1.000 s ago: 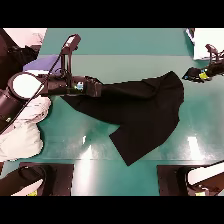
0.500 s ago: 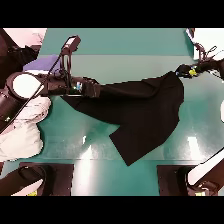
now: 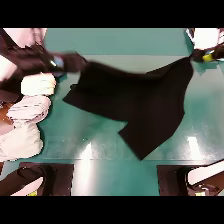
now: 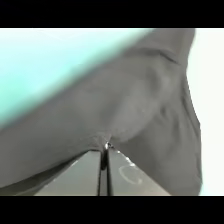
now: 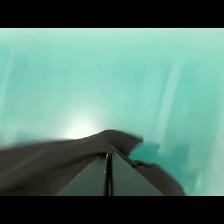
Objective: Fold the shirts.
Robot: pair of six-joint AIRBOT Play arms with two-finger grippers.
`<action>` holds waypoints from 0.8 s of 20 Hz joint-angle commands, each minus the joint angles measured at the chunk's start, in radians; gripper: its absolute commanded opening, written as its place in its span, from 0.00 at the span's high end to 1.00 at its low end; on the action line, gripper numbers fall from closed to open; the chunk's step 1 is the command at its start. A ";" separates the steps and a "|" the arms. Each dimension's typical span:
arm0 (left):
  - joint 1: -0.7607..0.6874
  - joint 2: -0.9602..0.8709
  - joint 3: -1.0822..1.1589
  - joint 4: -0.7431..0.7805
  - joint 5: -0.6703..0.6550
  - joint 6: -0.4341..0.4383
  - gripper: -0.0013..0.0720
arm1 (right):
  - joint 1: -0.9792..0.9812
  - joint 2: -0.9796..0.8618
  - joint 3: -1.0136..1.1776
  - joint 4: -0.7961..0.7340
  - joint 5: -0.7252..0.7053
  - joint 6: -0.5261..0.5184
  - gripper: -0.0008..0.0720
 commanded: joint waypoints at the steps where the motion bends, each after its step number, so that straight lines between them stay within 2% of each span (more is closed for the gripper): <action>1: 0.131 0.001 0.235 0.005 -0.007 0.024 0.94 | -0.045 0.218 0.001 0.002 -0.053 0.000 0.97; 4: 0.147 0.001 0.461 0.012 -0.008 0.094 0.94 | -0.064 0.406 0.002 0.001 -0.102 0.000 0.97; 9: 0.147 0.003 0.756 0.007 -0.056 0.104 0.94 | -0.064 0.658 0.002 0.001 -0.151 0.000 0.97; 14: 0.147 0.102 0.762 0.003 -0.050 0.082 0.94 | -0.064 0.839 0.001 -0.003 -0.164 0.000 0.97; 16: 0.147 0.138 0.762 0.003 -0.047 0.066 0.94 | -0.064 0.893 0.001 -0.074 -0.161 0.018 0.97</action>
